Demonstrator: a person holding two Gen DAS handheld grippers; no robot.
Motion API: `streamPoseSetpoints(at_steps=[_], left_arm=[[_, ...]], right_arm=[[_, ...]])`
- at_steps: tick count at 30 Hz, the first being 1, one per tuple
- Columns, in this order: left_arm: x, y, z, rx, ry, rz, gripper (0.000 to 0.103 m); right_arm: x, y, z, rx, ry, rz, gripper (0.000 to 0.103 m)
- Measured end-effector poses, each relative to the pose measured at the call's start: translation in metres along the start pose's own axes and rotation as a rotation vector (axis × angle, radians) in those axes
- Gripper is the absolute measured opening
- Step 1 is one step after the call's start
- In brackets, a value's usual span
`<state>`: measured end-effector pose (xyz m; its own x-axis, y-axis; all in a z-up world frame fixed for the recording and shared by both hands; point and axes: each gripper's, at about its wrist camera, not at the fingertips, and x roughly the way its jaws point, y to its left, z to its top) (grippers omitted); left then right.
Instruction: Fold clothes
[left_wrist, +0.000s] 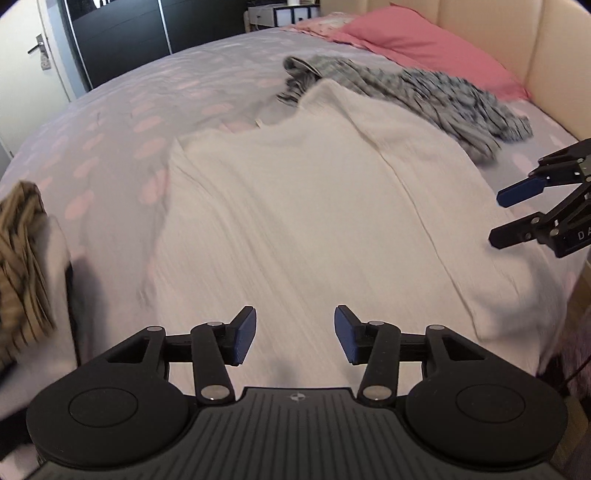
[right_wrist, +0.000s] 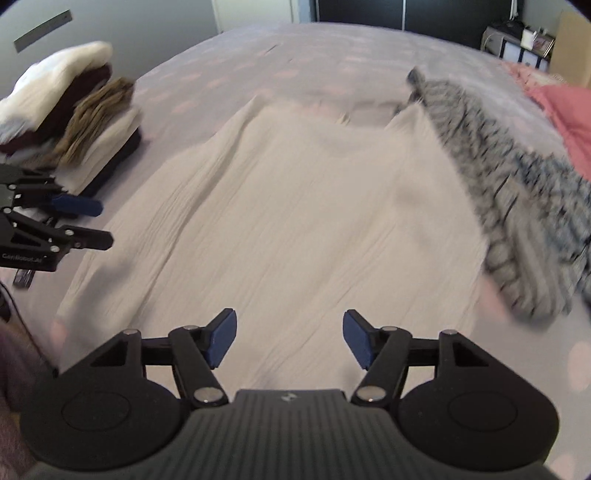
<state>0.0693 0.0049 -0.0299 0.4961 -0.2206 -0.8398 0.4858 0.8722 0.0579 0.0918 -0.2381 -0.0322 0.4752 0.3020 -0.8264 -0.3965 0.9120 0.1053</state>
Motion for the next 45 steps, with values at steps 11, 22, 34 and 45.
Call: streamPoseSetpoints(at_steps=[11,22,34,45], left_arm=[[0.04,-0.022,-0.051,-0.025,0.132,-0.007,0.052],[0.009,0.026,-0.027,-0.18,0.066,-0.005,0.002],[-0.011,0.052,-0.005,-0.269,0.012,0.003,0.001],[0.012,0.01,-0.018,-0.165,0.072,-0.057,0.049]], right_arm=[[0.043,0.032,-0.059,-0.079,0.101,-0.001,0.051],[-0.002,-0.018,-0.044,0.042,0.037,-0.092,0.008],[-0.099,-0.169,-0.015,0.313,-0.102,-0.479,0.007],[-0.109,-0.286,-0.03,0.579,-0.219,-0.678,0.008]])
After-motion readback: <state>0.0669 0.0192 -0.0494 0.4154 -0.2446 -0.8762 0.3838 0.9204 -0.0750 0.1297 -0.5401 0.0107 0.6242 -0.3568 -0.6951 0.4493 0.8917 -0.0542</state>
